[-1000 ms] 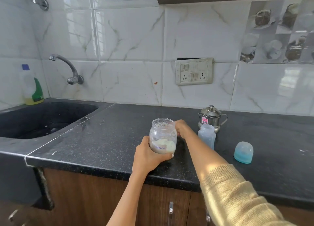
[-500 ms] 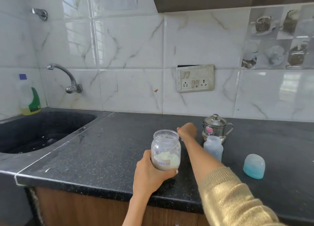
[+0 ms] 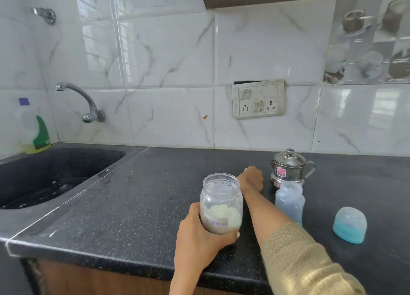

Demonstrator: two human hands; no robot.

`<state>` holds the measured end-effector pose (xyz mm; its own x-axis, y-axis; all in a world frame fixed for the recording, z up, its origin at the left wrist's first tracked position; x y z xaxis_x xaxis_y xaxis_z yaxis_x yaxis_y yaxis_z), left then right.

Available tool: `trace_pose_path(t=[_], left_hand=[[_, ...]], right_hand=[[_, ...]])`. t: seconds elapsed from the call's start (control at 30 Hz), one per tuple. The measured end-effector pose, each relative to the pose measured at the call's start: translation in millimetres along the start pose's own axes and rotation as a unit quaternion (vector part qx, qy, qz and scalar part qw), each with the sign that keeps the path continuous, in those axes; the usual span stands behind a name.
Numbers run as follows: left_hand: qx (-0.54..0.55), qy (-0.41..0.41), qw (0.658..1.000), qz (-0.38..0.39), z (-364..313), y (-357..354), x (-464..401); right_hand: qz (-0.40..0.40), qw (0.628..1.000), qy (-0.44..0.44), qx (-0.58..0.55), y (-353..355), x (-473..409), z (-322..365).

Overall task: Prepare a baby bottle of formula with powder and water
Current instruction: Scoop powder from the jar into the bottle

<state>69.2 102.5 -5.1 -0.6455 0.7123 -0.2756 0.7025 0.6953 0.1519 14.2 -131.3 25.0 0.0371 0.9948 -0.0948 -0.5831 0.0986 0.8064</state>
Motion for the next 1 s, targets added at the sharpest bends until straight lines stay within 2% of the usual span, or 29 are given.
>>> trace_pose_path(t=[0.2,0.33,0.57,0.67,0.8,1.0], left_hand=[[-0.003,0.001,1.000,0.000,-1,0,1],[-0.015,-0.003,1.000,0.001,-4,2,4],[-0.033,0.001,0.999,0.013,-9,3,11],[-0.035,-0.002,0.999,0.018,-12,3,13],[-0.040,-0.006,0.999,0.025,-15,3,15],[-0.045,-0.001,0.999,0.029,-14,3,14]], right_hand=[[-0.027,0.997,0.046,0.047,15,7,10],[-0.013,0.996,0.074,0.052,41,18,16],[0.065,0.983,0.155,0.076,102,46,20],[0.151,0.969,0.186,0.063,128,60,19],[0.275,0.935,0.219,-0.045,157,87,16],[0.298,0.915,0.264,-0.061,166,111,20]])
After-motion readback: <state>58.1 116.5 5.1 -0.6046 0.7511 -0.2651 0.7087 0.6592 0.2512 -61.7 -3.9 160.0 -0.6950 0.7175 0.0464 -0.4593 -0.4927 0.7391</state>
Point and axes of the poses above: each hand's wrist, its own x-axis away from the middle knuckle, its own y-axis out of the back of the hand, z = x × y, the point moved 5 cm from there along -x, towards the middle knuckle, and after that the axes turned 14 degrees about x, right-handed, at the moved point
